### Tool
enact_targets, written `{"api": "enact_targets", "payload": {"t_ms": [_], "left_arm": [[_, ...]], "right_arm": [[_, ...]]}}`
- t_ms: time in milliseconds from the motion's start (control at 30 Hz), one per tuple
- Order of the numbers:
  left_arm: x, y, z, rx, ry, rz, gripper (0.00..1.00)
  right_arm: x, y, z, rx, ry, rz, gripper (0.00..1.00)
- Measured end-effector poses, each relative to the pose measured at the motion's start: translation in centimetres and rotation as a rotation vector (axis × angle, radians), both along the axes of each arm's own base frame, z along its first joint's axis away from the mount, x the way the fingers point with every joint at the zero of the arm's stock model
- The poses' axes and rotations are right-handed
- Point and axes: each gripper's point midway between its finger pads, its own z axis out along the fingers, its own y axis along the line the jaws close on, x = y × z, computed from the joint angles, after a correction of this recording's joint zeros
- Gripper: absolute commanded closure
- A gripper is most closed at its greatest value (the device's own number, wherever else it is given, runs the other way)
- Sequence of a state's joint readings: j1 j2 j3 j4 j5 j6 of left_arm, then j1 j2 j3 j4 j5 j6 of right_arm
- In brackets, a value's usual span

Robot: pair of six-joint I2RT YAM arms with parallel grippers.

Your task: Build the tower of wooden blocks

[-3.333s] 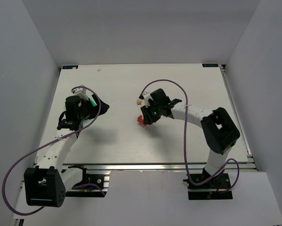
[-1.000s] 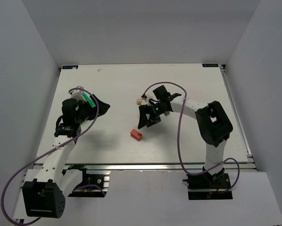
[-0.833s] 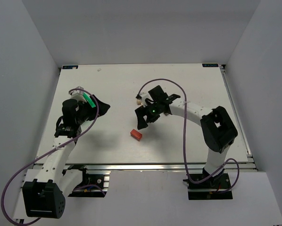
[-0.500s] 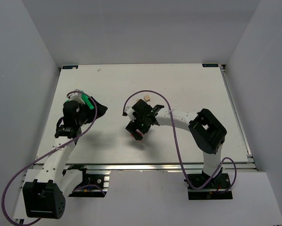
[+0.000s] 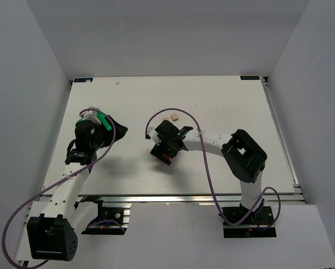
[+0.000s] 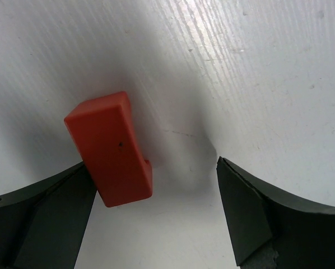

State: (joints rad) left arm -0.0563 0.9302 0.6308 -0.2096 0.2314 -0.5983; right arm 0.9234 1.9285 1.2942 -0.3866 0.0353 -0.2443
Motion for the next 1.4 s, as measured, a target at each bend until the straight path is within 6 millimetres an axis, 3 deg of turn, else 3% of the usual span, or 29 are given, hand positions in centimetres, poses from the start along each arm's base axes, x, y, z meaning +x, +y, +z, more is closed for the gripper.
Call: {"api": "enact_targets", "payload": {"t_ms": [433, 533, 667, 800, 967, 1100, 1233, 1400], "left_arm": [[0.0, 0.0, 0.0, 0.005, -0.007, -0.005, 0.02], [0.0, -0.1, 0.1, 0.004, -0.009, -0.01, 0.02], [0.0, -0.1, 0.1, 0.006, -0.009, -0.014, 0.02], [0.0, -0.1, 0.0, 0.007, -0.008, -0.015, 0.02], [0.1, -0.1, -0.4, 0.009, 0.005, -0.015, 0.02], [0.1, -0.1, -0.4, 0.009, 0.007, -0.015, 0.02], [0.2, -0.1, -0.8, 0.009, 0.019, -0.015, 0.02], [0.2, -0.2, -1.4, 0.008, 0.04, -0.021, 0.02]], "right_arm": [[0.2, -0.1, 0.5, 0.005, -0.006, -0.003, 0.11], [0.2, 0.1, 2.5, 0.052, -0.022, 0.002, 0.11], [0.7, -0.2, 6.6, 0.154, -0.066, -0.028, 0.11], [4.3, -2.6, 9.0, 0.221, -0.097, -0.19, 0.11], [9.8, -9.2, 7.6, 0.194, -0.081, -0.474, 0.11], [11.9, -13.7, 4.8, 0.136, -0.035, -0.64, 0.18], [12.1, -15.7, 2.1, 0.088, 0.028, -0.701, 0.23], [12.1, -15.3, 1.6, 0.113, 0.058, -0.685, 0.3]]}}
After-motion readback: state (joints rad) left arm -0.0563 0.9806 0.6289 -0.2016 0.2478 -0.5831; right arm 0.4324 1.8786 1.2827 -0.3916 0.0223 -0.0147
